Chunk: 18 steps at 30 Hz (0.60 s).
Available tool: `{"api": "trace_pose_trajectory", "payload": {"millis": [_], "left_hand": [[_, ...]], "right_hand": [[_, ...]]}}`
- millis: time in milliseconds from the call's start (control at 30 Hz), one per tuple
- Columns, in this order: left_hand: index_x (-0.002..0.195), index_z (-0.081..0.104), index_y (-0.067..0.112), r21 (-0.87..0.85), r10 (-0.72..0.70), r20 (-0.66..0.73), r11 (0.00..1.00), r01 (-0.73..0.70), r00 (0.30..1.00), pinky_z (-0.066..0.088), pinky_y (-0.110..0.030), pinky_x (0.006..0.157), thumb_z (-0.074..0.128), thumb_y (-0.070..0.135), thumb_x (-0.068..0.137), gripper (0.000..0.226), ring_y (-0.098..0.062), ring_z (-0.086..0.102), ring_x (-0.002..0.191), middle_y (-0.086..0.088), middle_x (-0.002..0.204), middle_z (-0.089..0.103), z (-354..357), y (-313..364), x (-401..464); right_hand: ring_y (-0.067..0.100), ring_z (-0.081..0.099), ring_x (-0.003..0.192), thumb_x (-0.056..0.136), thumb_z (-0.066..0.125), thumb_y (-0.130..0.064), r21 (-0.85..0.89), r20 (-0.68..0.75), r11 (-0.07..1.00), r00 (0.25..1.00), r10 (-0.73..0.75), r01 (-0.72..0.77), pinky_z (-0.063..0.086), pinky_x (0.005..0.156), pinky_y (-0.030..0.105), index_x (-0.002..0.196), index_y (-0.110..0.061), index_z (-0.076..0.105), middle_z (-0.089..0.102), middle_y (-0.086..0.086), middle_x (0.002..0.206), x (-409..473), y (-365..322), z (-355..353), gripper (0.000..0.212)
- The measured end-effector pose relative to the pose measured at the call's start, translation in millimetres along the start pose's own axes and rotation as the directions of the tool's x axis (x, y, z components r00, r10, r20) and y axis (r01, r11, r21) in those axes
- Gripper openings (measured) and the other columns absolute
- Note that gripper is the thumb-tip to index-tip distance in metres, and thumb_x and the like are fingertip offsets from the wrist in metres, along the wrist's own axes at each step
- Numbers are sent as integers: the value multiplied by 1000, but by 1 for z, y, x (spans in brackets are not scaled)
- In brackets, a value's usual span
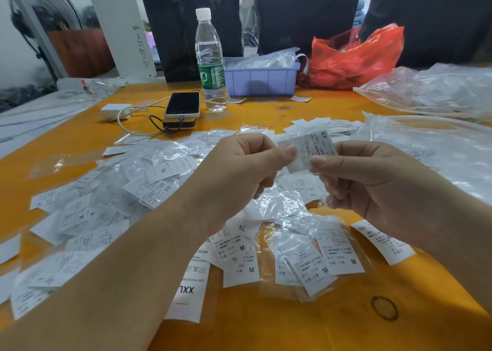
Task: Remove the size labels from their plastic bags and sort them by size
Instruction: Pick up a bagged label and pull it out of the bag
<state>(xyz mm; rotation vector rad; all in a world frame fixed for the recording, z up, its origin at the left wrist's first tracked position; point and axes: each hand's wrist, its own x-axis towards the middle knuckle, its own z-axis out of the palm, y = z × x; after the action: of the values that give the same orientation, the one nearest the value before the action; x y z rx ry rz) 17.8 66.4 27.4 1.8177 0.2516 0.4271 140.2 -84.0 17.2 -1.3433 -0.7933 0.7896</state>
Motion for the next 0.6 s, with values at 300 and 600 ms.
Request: {"api": "trace_pose_trajectory", "payload": {"millis": [300,600], "left_hand": [[79,65,18,96,12,-9,995,-11,1000,42,-16,49,68,47,82,29,-5,51,51,8,58,61,-2,0,1],[92,67,16,21,-57,-100,998,60,993,48,-19,52,65,13,90,4,-6,59,58,8,68,70,-3,-1,3]], "right_hand": [[10,46,51,64,74,-26,-24,-29,1000,999,16,-17,45,50,23,74,-16,77,51,2,58,-1,-2,2,14],[12,51,52,64,74,-26,-17,36,995,995,96,-96,47,49,22,80,-9,76,55,4,61,-2,-2,4,24]]}}
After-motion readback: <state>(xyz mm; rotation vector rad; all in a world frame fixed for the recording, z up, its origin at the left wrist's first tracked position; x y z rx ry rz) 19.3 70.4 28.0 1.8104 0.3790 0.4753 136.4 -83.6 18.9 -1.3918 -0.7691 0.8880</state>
